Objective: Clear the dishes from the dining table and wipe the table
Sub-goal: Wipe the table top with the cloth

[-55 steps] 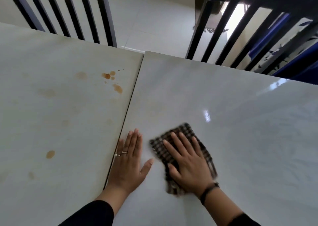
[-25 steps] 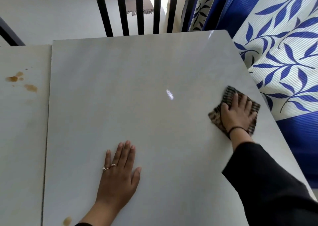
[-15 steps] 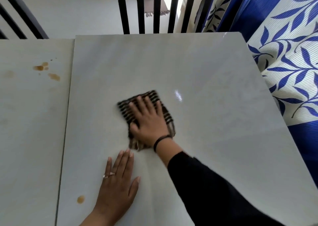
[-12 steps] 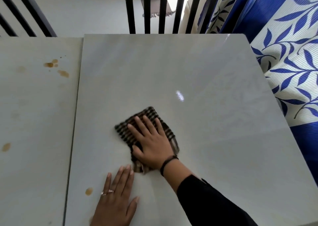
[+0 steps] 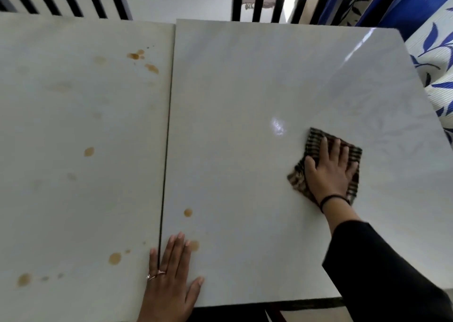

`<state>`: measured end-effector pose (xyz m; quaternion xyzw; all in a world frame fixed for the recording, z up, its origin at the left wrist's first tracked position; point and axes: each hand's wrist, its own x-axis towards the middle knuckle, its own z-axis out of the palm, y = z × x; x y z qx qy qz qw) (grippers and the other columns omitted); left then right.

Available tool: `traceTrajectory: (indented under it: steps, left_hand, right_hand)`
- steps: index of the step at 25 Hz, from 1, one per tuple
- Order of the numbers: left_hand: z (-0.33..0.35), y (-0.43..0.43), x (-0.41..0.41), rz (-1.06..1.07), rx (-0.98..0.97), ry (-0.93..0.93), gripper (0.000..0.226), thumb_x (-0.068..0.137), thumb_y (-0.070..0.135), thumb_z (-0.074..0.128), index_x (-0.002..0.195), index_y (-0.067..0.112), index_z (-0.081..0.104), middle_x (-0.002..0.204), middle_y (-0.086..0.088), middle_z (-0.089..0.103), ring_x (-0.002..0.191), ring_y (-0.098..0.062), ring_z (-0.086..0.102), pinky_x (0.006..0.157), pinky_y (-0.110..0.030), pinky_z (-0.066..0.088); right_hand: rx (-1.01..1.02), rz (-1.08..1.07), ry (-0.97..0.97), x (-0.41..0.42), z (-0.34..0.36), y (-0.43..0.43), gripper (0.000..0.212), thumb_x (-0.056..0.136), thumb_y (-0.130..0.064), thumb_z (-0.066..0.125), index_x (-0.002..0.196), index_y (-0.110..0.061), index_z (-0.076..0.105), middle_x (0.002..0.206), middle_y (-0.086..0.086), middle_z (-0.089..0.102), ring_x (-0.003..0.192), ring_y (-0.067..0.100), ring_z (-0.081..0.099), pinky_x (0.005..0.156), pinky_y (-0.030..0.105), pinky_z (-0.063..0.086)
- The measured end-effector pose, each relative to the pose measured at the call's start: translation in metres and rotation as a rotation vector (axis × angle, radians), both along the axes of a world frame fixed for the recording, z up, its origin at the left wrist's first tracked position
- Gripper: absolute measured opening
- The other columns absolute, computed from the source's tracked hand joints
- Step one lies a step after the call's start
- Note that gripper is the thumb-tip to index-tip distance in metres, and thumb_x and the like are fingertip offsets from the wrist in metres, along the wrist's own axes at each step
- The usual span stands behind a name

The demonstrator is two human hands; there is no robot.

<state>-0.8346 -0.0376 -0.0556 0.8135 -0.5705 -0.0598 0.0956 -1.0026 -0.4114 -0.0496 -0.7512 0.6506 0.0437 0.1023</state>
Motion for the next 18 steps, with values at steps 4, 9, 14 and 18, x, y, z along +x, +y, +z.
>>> traceTrajectory:
  steps: [4, 9, 14, 18]
  left_hand:
    - [0.001, 0.040, -0.002, 0.078, 0.036, -0.023, 0.071, 0.096, 0.054, 0.021, 0.148, 0.006, 0.016, 0.157, -0.011, 0.013, 0.144, -0.027, 0.017, 0.112, -0.057, 0.014]
    - [0.006, 0.093, 0.003, 0.114, 0.112, -0.032, 0.075, 0.095, 0.058, 0.019, 0.146, 0.003, 0.018, 0.154, -0.015, 0.018, 0.141, -0.030, 0.021, 0.111, -0.059, 0.017]
    - [0.003, 0.128, 0.004, 0.116, 0.138, 0.010, 0.073, 0.096, 0.058, 0.016, 0.147, 0.006, 0.017, 0.155, -0.013, 0.016, 0.141, -0.030, 0.021, 0.110, -0.058, 0.018]
    - [0.000, 0.151, 0.007, 0.090, 0.186, 0.034, 0.071, 0.096, 0.056, 0.014, 0.147, 0.006, 0.018, 0.155, -0.013, 0.018, 0.141, -0.030, 0.022, 0.109, -0.062, 0.020]
  right_hand:
    - [0.014, 0.339, -0.045, 0.116, -0.007, 0.032, 0.069, 0.092, -0.050, 0.037, 0.152, -0.035, 0.009, 0.162, 0.000, 0.000, 0.148, 0.023, -0.004, 0.117, 0.052, -0.006]
    - [0.001, 0.819, -0.044, 0.172, -0.003, 0.154, 0.071, 0.085, -0.052, 0.031, 0.152, -0.036, 0.013, 0.161, -0.001, 0.005, 0.148, 0.021, -0.002, 0.116, 0.052, -0.005]
    - [-0.013, 1.050, -0.076, 0.122, -0.009, 0.263, 0.072, 0.085, -0.051, 0.035, 0.152, -0.036, 0.015, 0.161, -0.001, 0.010, 0.148, 0.023, 0.001, 0.117, 0.054, -0.001]
    - [-0.016, 1.189, -0.040, 0.052, -0.009, 0.288, 0.076, 0.083, -0.052, 0.043, 0.152, -0.037, 0.012, 0.161, -0.003, 0.011, 0.148, 0.022, 0.005, 0.117, 0.052, 0.001]
